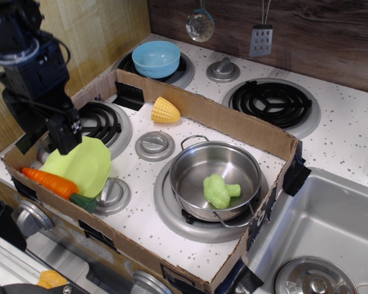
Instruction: Take broccoli out of pan
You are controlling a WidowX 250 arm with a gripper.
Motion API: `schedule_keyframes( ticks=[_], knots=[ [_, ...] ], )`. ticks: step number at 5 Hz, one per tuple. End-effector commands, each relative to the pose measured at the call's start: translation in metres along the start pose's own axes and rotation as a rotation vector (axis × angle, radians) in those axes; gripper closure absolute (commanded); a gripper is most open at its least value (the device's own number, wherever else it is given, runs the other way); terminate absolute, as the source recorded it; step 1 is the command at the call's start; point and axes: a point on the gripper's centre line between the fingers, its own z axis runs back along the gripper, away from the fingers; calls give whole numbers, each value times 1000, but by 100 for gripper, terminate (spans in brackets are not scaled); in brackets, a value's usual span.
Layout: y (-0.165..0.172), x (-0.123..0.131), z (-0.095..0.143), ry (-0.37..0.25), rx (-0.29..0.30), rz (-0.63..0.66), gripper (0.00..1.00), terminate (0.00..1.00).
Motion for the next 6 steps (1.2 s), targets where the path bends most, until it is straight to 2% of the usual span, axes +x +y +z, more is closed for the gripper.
schedule_keyframes(
  ticks=[1, 2, 4, 5, 6],
  knots=[
    [-42, 25, 43, -76, -33, -223, 0, 0],
    [-79, 39, 45, -81, 61, -236, 0, 0],
    [-115, 59, 35, -81, 25, -207, 0, 0],
    [-125, 59, 15, -79, 17, -150, 0, 0],
    [-134, 57, 1, -40, -35, -149, 0, 0]
  ],
)
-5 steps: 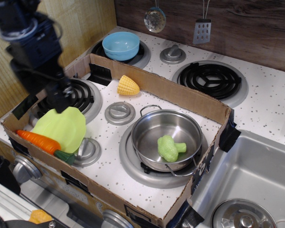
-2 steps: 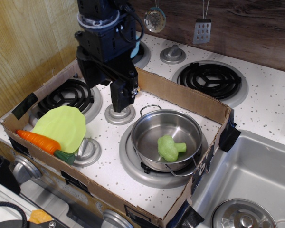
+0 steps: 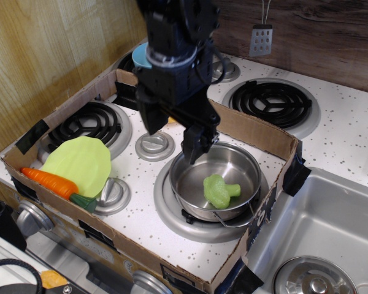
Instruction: Take broccoli out of pan
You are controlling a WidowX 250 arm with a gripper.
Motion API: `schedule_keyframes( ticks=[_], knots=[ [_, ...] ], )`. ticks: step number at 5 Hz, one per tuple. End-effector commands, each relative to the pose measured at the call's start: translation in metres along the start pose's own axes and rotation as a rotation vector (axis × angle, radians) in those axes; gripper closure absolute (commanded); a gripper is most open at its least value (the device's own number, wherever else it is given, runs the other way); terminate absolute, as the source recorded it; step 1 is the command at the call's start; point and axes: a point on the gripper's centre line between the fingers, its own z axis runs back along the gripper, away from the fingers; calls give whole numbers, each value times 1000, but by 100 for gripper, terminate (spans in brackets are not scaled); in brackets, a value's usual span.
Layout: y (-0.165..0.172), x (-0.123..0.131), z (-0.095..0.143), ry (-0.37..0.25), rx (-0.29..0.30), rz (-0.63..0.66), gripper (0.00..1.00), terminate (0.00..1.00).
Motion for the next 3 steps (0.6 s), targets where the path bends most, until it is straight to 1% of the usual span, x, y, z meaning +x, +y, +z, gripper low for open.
schedule_keyframes(
  ticks=[1, 2, 3],
  knots=[
    [-16, -4, -20, 2, -84, 15, 0, 0],
    [-26, -4, -24, -4, -102, 48, 0, 0],
    [-34, -4, -31, -20, -128, 50, 0, 0]
  ],
)
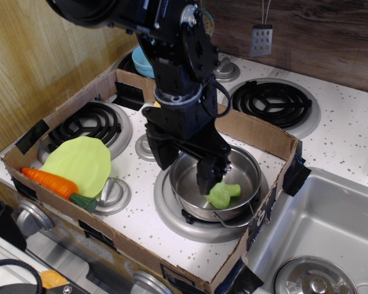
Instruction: Take broccoli out of pan
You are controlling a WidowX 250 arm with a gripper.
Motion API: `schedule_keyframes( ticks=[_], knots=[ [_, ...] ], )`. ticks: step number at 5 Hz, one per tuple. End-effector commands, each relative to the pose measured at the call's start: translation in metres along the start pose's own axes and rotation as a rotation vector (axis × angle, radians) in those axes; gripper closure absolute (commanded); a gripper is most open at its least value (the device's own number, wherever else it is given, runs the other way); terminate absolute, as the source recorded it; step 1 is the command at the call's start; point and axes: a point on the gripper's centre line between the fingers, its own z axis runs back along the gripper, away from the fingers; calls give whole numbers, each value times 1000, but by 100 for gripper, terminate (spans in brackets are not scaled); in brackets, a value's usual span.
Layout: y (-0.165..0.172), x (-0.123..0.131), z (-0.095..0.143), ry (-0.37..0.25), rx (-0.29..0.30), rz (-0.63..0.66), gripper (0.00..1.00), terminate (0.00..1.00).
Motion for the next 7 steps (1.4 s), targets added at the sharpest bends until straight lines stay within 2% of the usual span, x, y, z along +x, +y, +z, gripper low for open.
schedule_keyframes(
  ticks=[1, 6, 7],
  knots=[
    [-10, 8, -10, -64, -22, -17, 0, 0],
    [-18, 6, -49, -153, -9, -51, 0, 0],
    [-16, 7, -48, -147, -18, -53, 100, 0]
  ],
)
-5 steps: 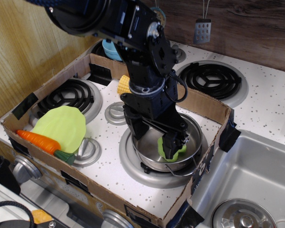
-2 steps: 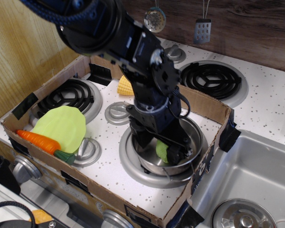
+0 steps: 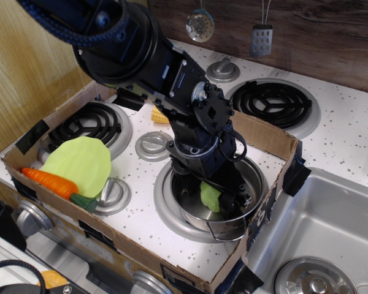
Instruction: Take broccoli out of pan
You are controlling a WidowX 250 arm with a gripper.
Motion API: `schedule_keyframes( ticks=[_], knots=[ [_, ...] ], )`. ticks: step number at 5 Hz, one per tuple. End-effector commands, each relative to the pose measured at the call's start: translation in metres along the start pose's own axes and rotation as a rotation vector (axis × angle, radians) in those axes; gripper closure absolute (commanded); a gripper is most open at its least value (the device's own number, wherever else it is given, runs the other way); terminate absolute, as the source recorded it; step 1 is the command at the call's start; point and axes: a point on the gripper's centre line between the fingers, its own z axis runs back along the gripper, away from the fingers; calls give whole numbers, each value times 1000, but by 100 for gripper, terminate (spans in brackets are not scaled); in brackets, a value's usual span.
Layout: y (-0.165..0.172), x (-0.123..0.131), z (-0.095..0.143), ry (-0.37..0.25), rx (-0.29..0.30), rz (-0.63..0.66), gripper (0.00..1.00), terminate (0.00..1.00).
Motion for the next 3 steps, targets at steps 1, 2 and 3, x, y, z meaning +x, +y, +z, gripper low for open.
schedule_keyframes(
  ticks=[1, 2, 3],
  knots=[
    [1, 2, 6, 16, 8, -26, 100, 0],
    [2, 5, 19, -3, -6, 5, 100, 0],
    [7, 9, 44, -1, -34, 52, 100, 0]
  ],
)
